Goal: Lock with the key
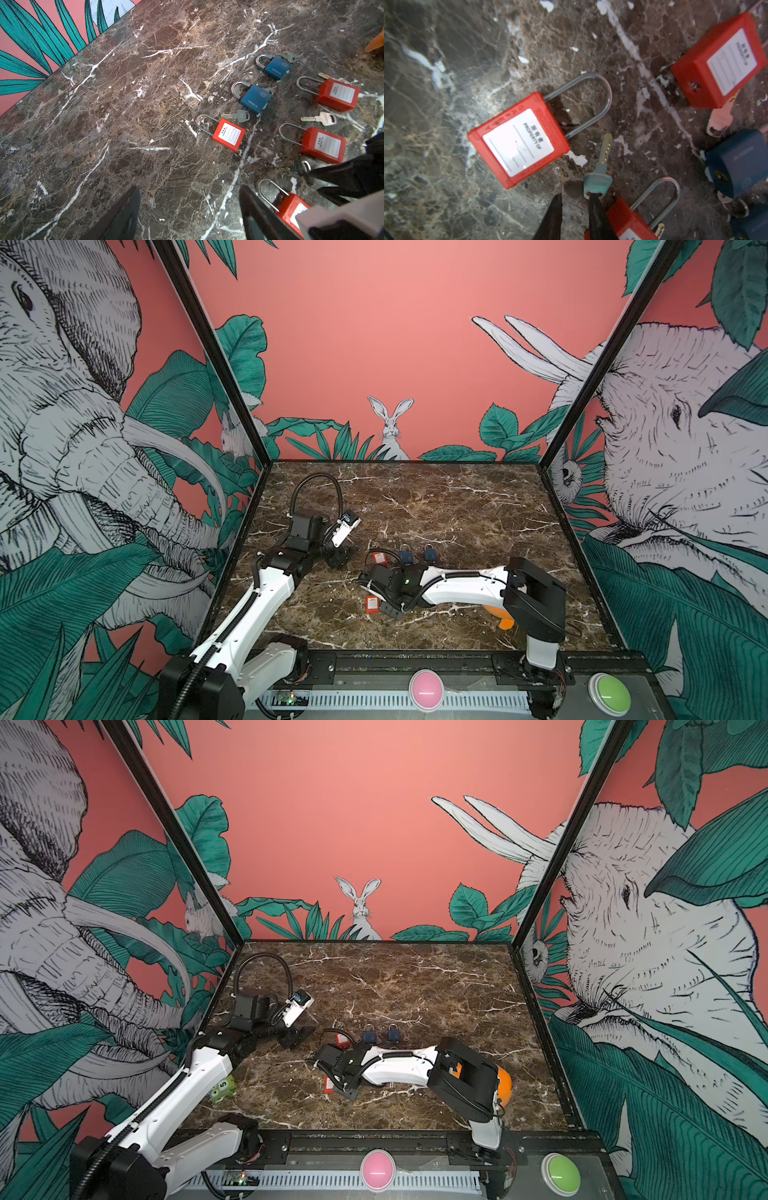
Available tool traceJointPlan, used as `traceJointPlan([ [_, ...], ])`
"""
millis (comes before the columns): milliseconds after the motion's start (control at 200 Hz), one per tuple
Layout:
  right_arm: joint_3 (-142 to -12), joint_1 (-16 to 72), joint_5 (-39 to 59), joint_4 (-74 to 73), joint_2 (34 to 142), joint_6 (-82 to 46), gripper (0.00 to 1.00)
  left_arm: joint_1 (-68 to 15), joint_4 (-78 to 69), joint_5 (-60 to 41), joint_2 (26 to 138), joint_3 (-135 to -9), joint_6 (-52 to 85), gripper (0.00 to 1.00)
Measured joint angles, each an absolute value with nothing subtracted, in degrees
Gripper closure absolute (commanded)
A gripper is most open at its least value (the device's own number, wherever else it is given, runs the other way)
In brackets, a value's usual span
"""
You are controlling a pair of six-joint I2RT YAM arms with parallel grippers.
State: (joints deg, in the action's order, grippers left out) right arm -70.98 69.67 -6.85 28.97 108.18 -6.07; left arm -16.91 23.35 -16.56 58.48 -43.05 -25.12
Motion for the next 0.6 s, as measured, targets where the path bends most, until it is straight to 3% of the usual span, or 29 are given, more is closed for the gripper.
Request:
traceJointPlan([
  [390,-70.59,68.9,-6.74,27.0,108.2,-7.53,0.52,-16.29,21.37,-16.43,56.75,-41.08,-25.12,0.22],
  [600,-68.49,67.09,-4.67,24.97,108.22,-8.54,0.52,-16.29,21.23,-16.43,56.77,-41.06,-25.12,0.22],
])
